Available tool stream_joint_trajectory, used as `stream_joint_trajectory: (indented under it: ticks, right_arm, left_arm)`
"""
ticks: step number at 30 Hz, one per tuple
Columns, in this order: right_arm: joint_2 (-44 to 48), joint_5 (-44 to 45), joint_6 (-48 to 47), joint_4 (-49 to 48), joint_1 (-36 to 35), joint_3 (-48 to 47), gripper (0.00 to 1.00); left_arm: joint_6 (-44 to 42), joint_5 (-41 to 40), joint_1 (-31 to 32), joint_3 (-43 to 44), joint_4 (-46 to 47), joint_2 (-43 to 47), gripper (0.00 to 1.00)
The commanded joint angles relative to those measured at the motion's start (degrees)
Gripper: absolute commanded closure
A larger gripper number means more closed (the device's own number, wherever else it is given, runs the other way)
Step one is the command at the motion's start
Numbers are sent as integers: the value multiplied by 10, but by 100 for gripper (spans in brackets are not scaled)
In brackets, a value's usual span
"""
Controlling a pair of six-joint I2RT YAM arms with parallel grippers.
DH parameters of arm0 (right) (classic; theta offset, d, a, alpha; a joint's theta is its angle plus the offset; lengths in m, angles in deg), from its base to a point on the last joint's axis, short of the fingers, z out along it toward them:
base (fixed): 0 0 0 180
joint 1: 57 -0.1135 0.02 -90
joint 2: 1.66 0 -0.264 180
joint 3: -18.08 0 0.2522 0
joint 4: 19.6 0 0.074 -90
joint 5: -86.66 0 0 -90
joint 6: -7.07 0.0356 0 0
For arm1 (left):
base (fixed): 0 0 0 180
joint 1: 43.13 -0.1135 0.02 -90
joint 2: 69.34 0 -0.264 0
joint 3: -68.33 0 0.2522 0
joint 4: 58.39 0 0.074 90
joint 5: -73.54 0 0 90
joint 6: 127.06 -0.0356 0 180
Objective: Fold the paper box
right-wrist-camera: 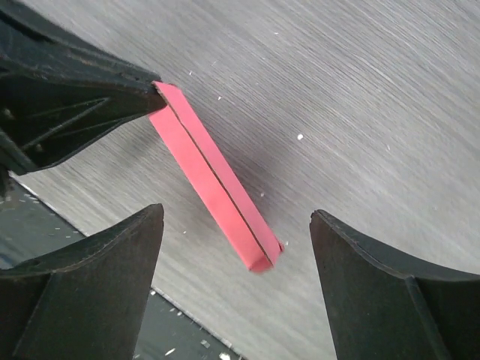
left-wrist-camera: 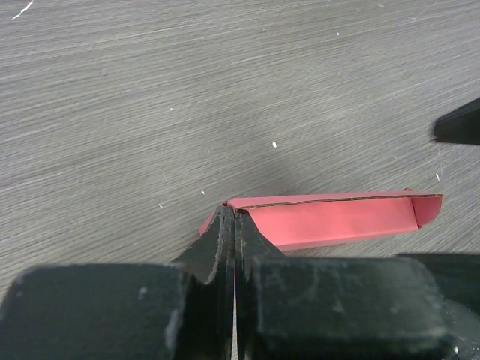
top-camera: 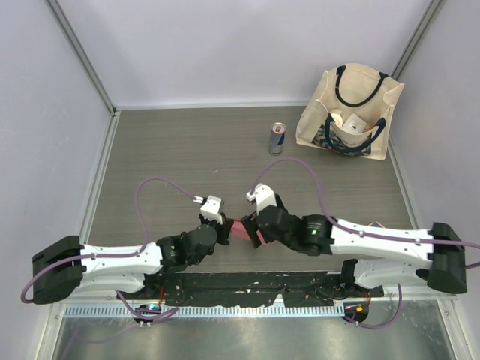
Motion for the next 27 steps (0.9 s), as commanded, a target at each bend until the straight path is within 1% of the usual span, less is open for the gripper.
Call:
stream_joint_trajectory:
  ticks: [1, 3, 4, 5, 6, 8, 9, 12, 14, 15, 18, 27]
  right_arm:
    - [72, 45, 197, 147, 13, -39, 16]
    - [81, 37, 241, 205, 25, -42, 19]
    - [90, 29, 259, 216, 30, -39, 26]
    - [94, 2, 291, 222, 41, -36, 29]
    - [100, -12, 295, 225, 47, -33, 35]
    - [113, -35, 308, 212, 52, -23, 43]
    - [117, -37, 310, 205, 52, -14, 52]
    - [123, -48, 305, 181, 54, -7, 62]
    - [119, -55, 302, 163, 55, -6, 64]
    - [117, -65, 302, 156, 54, -1, 67]
    - [103, -83, 301, 138, 54, 7, 72]
    - [80, -65, 298, 132, 54, 22, 75]
  left_arm:
    - [8, -6, 7, 0, -35, -5, 100]
    - [8, -7, 8, 0, -35, -4, 100]
    - [8, -7, 8, 0, -35, -4, 100]
    - [8, -6, 8, 0, -35, -4, 100]
    - [7, -6, 9, 0, -35, -5, 100]
    - [6, -6, 9, 1, -35, -6, 100]
    - [6, -6, 10, 1, -35, -9, 100]
    - [5, -5, 10, 5, -35, -14, 100]
    - [4, -5, 10, 7, -35, -16, 100]
    - [4, -4, 10, 7, -36, -16, 100]
    - [4, -4, 11, 6, -35, -13, 100]
    - [3, -1, 11, 6, -36, -12, 100]
